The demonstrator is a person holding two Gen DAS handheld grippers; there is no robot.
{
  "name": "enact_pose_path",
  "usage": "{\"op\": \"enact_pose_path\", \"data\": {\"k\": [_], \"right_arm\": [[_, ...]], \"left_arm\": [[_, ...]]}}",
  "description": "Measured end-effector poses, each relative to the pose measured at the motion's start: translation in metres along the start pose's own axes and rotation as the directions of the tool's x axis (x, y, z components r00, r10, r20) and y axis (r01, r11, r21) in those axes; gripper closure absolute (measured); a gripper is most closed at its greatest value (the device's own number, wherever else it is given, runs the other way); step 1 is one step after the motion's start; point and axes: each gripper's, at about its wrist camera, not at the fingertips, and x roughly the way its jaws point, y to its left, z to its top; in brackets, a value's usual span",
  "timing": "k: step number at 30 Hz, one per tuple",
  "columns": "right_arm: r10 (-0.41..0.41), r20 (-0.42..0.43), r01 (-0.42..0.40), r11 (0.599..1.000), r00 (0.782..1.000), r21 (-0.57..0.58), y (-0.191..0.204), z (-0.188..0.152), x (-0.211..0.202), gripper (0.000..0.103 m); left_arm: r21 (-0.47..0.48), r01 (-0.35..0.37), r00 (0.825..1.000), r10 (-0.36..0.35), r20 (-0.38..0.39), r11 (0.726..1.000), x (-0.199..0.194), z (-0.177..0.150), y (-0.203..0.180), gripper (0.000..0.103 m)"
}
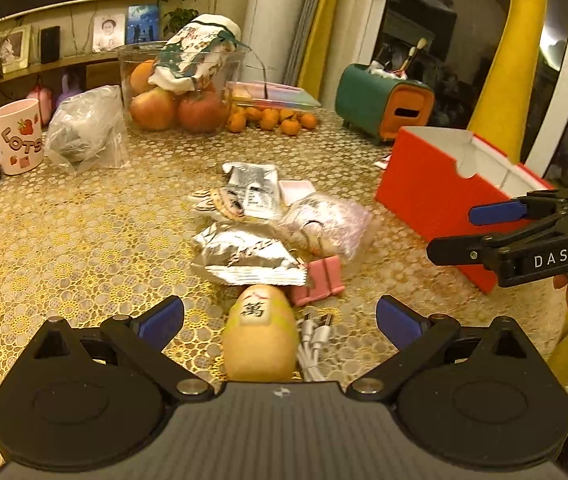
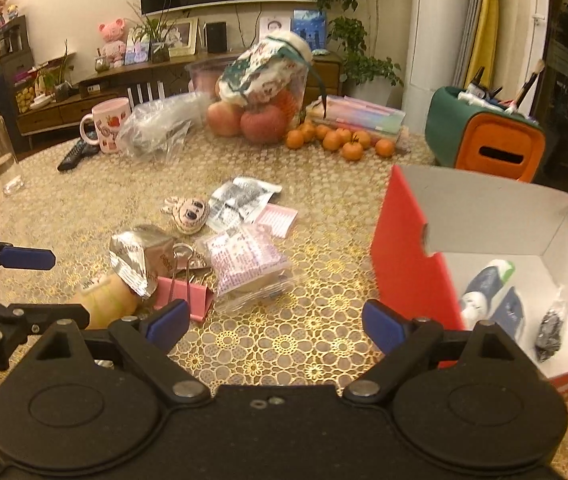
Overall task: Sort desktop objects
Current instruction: 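Grasp the yellow egg-shaped toy with the left tool while the right tool reaches the white snack bag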
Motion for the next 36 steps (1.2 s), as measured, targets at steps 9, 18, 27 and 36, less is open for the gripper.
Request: {"op": "enact_pose_path", "data": {"k": [9, 18, 27, 36], "right_arm": [[-0.01, -0.008, 0.01, 1.0, 1.0, -0.007, 0.005, 0.005, 0.03, 0.012], [-0.003, -0.022, 0.003, 1.0, 1.0, -0.017, 0.005, 0.019, 0.068, 0.013], [0.01, -0.067, -0.013, 0.999, 0.998, -0.045, 0.008, 0.026, 0.104, 0.015], [0.036, -0.082, -0.038, 0.999, 0.996, -0.025, 0.005, 0.027, 0.115, 0.02]], "left_arm": [[-0.035, -0.039, 0.999, 0.039, 0.014, 0.999, 0.015, -0.007, 0.009, 0.0], [-0.036, -0.049, 0.999, 0.049, 0.015, 0.998, 0.025, -0.01, 0.01, 0.001], [-0.018, -0.046, 0.999, 0.047, 0.006, 0.999, 0.035, -0.014, 0.006, 0.008], [-0.017, -0.065, 0.998, 0.064, -0.025, 0.998, 0.041, -0.016, 0.006, 0.042]]}}
